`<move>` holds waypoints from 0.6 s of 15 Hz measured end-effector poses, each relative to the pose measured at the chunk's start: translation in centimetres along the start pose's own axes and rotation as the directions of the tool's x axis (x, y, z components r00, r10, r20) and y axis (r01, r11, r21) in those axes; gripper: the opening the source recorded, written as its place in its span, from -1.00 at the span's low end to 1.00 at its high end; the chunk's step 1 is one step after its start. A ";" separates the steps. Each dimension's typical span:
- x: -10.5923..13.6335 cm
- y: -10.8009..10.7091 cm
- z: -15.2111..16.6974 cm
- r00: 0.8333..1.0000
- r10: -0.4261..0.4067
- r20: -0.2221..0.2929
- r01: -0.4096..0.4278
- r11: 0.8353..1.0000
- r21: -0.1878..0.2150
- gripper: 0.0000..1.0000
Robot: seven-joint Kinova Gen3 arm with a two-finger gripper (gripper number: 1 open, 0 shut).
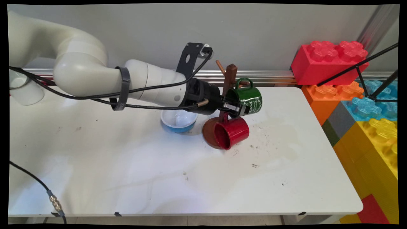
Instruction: Place the picked object on the table
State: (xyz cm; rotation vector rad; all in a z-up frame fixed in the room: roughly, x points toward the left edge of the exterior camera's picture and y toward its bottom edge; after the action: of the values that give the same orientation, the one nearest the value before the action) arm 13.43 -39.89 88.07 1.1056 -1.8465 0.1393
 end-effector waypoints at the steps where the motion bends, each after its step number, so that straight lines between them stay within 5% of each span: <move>1: 0.1 0.1 -0.1 1.000 -0.002 -0.002 0.002 1.000 -0.003 -1.00; 9: 0.7 1.3 -0.9 1.000 -0.019 -0.007 0.019 0.999 -0.030 -1.00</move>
State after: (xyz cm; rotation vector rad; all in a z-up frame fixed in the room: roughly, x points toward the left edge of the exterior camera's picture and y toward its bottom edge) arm 12.99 -39.10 89.53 1.1004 -1.8253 0.1047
